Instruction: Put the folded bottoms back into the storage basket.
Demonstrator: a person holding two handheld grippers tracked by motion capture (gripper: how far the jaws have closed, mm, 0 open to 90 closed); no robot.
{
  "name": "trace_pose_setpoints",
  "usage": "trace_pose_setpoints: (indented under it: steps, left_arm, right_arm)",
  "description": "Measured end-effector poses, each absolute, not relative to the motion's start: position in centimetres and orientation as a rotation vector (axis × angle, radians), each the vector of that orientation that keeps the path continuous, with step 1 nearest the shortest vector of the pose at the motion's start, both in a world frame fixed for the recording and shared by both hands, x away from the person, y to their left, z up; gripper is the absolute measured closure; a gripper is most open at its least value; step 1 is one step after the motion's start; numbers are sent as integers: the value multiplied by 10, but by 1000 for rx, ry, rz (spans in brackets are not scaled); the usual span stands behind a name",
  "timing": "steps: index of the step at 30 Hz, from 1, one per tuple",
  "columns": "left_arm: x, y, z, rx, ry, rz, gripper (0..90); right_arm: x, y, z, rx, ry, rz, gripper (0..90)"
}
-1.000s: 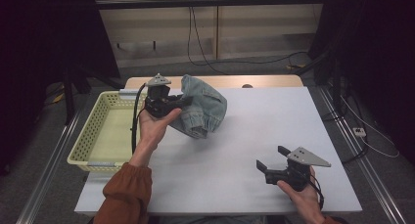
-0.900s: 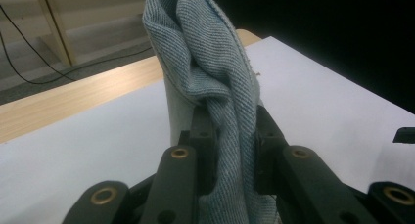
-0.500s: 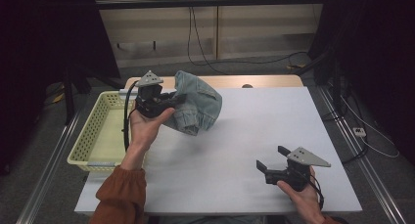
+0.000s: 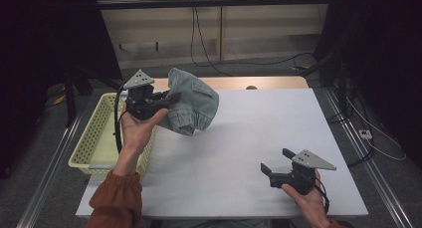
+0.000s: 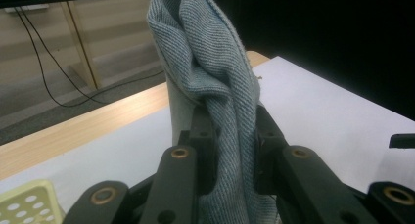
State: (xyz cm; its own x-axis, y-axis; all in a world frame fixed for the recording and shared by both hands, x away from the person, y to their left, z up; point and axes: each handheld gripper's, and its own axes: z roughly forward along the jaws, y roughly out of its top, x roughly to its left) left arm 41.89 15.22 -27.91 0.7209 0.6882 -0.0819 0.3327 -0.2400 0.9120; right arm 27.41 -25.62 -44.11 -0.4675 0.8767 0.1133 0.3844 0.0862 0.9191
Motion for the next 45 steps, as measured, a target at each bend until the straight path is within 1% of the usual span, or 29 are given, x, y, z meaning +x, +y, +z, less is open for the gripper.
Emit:
trace_pose_setpoints:
  steps: [22, 26, 36, 45]
  left_arm:
    - [399, 185, -256, 1793, 793, 476, 761]
    - [397, 188, -252, 1807, 791, 500, 761]
    - [389, 204, -244, 1775, 815, 519, 764]
    - [384, 219, -243, 1766, 846, 564, 765]
  right_arm:
    - [274, -255, -441, 1235, 1906, 1359, 50]
    - [275, -255, -442, 1238, 1905, 1361, 49]
    - [274, -256, -441, 1234, 1907, 1361, 49]
    - [274, -255, -441, 1235, 1908, 1360, 50]
